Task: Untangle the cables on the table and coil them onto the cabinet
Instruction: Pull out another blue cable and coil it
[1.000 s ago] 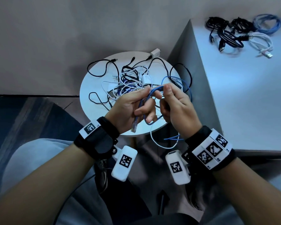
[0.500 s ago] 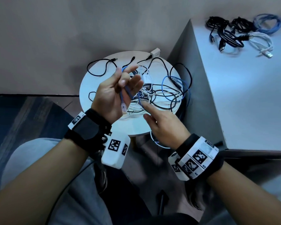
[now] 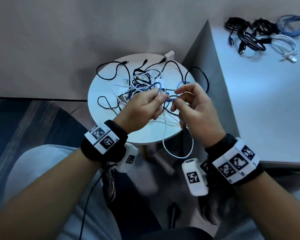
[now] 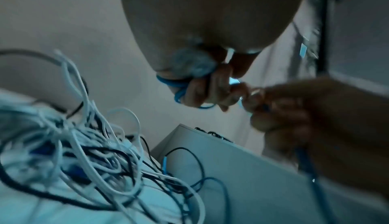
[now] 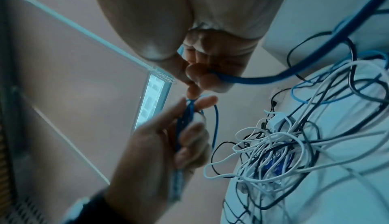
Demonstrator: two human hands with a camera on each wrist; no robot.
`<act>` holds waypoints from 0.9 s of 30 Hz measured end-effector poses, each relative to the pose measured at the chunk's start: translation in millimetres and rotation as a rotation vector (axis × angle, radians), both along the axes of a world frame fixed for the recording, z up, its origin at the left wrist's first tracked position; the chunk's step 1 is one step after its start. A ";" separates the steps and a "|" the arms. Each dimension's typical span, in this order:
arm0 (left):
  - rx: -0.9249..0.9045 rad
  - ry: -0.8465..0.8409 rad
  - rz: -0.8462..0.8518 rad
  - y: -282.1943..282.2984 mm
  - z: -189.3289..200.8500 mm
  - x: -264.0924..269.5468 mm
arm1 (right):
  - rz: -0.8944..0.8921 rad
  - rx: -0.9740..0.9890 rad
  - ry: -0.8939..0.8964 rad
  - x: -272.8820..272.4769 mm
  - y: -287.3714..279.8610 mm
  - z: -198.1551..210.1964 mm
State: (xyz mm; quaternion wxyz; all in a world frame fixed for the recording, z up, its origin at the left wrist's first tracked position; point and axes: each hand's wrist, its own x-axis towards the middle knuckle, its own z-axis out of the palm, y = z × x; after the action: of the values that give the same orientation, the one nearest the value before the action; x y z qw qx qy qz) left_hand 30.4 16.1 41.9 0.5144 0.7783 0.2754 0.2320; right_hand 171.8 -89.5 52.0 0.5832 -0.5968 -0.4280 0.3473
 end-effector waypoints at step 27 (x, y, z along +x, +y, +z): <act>-1.107 -0.416 -0.160 -12.6 10.4 8.2 | 0.042 -0.126 0.363 -6.5 3.2 0.8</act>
State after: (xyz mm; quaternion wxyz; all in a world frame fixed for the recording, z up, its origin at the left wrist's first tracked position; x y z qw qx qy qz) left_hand 38.7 3.5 52.2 0.9027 0.3508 0.1894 0.1619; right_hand 165.3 -86.3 52.8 0.6048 -0.5505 -0.3055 0.4876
